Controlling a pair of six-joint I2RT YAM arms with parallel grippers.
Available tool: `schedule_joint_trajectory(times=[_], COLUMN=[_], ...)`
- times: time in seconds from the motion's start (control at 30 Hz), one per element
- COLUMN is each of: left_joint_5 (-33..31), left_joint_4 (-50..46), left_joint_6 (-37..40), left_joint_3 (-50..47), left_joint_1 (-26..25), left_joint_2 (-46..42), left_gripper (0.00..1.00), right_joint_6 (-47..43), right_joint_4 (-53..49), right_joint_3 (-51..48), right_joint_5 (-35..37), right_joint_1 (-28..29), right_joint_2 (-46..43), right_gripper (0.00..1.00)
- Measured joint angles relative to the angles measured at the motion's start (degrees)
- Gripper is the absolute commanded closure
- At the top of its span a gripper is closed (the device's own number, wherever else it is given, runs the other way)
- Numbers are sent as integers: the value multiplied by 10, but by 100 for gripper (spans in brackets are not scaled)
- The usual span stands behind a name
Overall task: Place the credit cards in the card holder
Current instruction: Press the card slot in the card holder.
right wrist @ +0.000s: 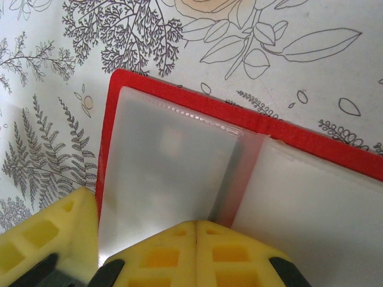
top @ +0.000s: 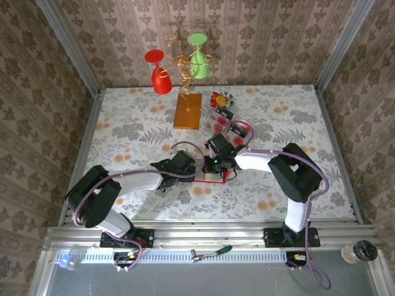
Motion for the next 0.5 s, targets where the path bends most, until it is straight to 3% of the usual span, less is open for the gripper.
schedule_joint_trajectory(times=[0.5], left_joint_5=[5], left_joint_4=[3], left_joint_6=[4], left_joint_3=[4], left_joint_1=[4], left_joint_2=[-1], left_gripper=[2], right_joint_6=[9], right_joint_4=[13], right_joint_3=[2], right_joint_5=[-9], right_joint_1=[0], right_joint_2=[8], right_gripper=[100])
